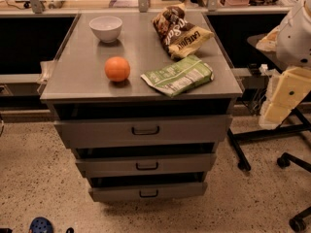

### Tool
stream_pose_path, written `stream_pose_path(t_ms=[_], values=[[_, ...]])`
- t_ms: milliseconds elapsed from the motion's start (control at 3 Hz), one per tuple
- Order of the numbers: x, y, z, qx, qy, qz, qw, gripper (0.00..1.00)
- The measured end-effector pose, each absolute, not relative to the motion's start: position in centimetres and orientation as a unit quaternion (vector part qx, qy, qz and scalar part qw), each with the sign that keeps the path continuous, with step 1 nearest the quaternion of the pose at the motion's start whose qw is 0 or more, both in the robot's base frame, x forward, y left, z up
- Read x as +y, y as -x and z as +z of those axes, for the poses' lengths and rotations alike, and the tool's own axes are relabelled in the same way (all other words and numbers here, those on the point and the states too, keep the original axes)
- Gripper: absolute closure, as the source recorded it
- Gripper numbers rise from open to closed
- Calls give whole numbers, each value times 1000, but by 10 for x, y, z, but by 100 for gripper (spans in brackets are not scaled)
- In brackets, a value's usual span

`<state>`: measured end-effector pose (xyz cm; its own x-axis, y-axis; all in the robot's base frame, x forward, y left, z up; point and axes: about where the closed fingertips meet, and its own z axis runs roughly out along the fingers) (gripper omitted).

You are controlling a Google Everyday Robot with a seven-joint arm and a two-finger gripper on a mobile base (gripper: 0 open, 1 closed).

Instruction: Open middle drawer

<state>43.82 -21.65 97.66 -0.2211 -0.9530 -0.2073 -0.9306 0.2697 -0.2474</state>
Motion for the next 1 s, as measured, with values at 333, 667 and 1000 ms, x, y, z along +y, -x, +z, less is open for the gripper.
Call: stream_pose_path(t_ms=[333, 667, 1000], values=[[-215, -440, 970, 779, 605, -33, 162, 0], [-210, -440, 921, 768, 617, -25, 172, 0], [-194, -416, 821, 751, 633, 6, 188, 0]])
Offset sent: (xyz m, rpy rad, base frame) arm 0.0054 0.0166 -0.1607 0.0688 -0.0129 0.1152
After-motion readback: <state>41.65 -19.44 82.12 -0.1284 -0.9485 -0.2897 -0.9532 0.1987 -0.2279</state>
